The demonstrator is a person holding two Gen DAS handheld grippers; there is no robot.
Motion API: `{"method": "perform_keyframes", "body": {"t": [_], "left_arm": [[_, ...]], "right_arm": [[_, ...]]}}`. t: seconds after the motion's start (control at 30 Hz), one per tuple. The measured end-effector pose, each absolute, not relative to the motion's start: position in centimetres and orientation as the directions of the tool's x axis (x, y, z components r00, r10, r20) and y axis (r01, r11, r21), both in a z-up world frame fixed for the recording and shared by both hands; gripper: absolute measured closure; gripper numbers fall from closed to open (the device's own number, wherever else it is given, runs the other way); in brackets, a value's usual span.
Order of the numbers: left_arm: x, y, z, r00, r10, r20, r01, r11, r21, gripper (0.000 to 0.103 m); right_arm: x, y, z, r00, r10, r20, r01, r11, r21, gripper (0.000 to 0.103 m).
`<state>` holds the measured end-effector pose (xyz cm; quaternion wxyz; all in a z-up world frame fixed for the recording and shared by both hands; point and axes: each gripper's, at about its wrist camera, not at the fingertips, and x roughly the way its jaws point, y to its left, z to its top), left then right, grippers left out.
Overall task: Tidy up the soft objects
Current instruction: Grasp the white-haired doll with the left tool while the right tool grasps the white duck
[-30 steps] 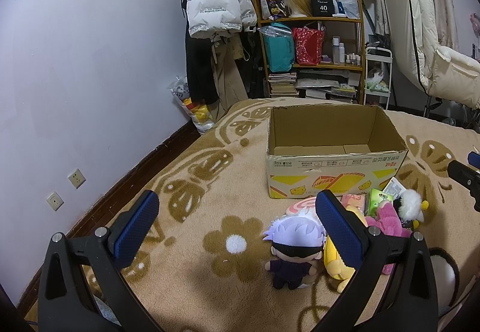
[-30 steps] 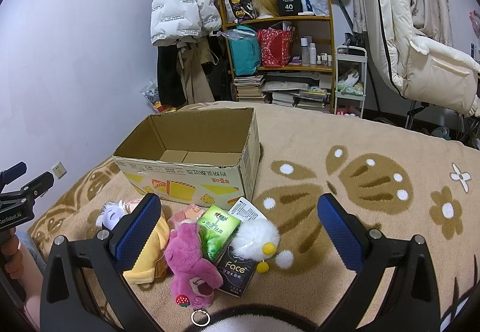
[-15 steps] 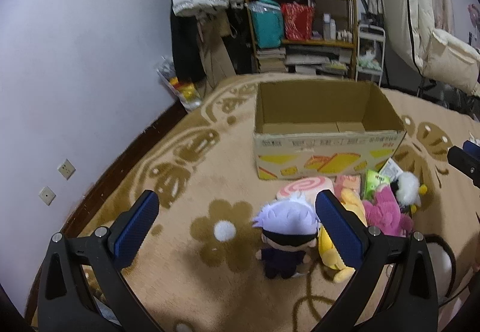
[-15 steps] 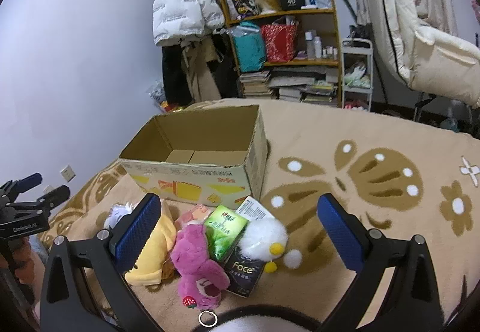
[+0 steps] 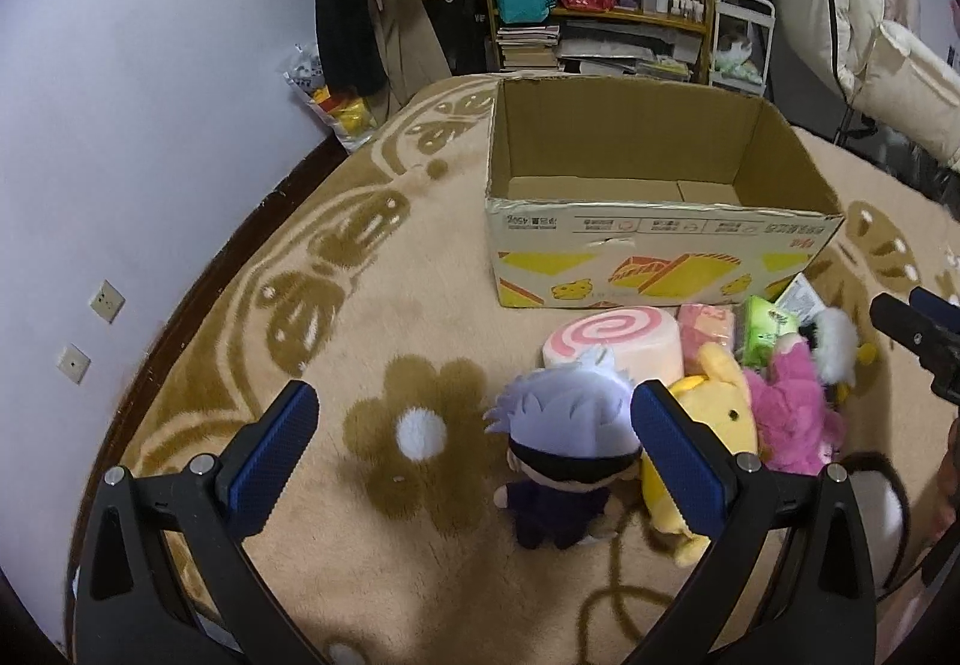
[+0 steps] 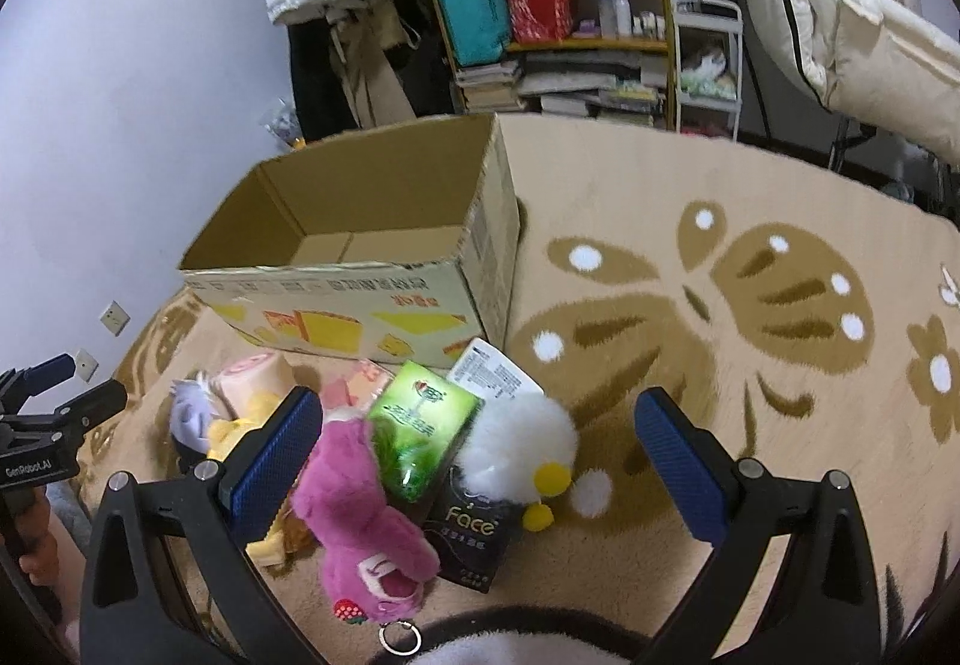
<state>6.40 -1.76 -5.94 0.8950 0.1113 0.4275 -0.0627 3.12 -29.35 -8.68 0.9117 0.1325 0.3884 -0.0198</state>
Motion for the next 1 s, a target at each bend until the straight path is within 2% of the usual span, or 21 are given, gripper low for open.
{"method": "perform_keyframes", "body": {"t": [0.23,0.7,0.8,1.0], "left_arm": [[8.8,-2.3,-7.8,0.575,-0.021,-0.818,0.207,0.971,0.121,0.000],[10.2,-4.4,-11.7,0.452,-0.060,-0.890,0.303,0.949,0.090,0.000],[10.4,-4.2,-12.2,0.431,-0.070,-0.900,0.296,0.953,0.067,0.000],[10.9,-3.5,-13.3,0.361,-0.101,-0.927,0.251,0.968,-0.008,0.001]], "right_arm": [[4.6,-30.5,-10.5,0.658,0.068,-0.750,0.179,0.953,0.243,0.000],[6.8,-31.4,-13.9,0.585,0.103,-0.804,0.195,0.945,0.264,0.000],[7.3,-31.4,-14.6,0.565,0.117,-0.817,0.193,0.944,0.269,0.005],[7.9,-31.4,-15.8,0.527,0.143,-0.838,0.185,0.943,0.278,0.032]]}}
